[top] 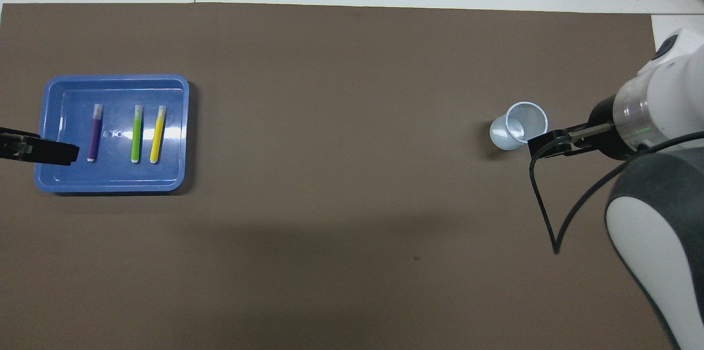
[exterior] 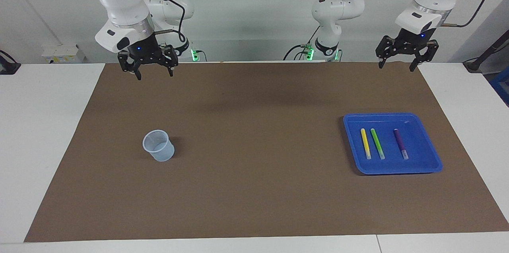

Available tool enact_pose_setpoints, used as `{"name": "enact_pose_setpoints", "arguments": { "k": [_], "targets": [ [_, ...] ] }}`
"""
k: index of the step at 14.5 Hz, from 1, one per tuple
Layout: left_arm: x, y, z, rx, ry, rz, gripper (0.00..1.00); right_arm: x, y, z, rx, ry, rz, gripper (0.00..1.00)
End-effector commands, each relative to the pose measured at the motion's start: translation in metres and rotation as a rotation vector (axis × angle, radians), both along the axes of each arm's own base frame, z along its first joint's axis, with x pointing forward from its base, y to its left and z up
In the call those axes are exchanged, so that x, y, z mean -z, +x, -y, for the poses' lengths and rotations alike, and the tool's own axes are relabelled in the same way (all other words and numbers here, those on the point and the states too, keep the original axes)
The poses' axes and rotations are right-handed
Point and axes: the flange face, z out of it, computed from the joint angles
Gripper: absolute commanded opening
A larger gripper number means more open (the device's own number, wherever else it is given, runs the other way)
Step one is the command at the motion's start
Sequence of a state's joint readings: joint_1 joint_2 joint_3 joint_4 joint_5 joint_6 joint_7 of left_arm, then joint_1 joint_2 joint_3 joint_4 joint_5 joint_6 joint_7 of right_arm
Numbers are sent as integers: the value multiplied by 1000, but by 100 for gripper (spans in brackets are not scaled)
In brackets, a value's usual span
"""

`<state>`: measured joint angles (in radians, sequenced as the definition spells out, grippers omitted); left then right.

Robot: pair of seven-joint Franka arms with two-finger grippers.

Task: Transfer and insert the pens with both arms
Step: 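Move the right gripper from the cup toward the table center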

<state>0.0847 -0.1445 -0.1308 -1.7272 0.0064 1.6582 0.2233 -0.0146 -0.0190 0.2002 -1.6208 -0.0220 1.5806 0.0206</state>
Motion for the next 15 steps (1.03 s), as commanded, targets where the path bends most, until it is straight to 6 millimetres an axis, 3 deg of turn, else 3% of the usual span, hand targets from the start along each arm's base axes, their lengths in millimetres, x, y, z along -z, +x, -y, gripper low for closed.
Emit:
{"name": "enact_pose_setpoints", "arguments": {
  "k": [1, 5, 7, 9, 11, 15],
  "targets": [
    [-4, -6, 0, -11, -11, -2, 100, 0, -8, -6, -46, 7, 3, 100],
    [-4, -6, 0, -11, -11, -2, 100, 12, -16, -18, 59, 215, -48, 100],
    [-4, -6, 1, -9, -11, -2, 100, 16, -23, -39, 135, 234, -65, 100],
    [-4, -6, 1, -9, -11, -2, 100, 22, -32, -82, 163, 255, -16, 100],
    [-4, -6, 0, -11, -11, -2, 100, 29, -33, -104, 174, 307, -22, 100],
    [-4, -6, 1, -9, -11, -2, 100, 44, -35, -121, 198, 407, -51, 100]
  ]
}}
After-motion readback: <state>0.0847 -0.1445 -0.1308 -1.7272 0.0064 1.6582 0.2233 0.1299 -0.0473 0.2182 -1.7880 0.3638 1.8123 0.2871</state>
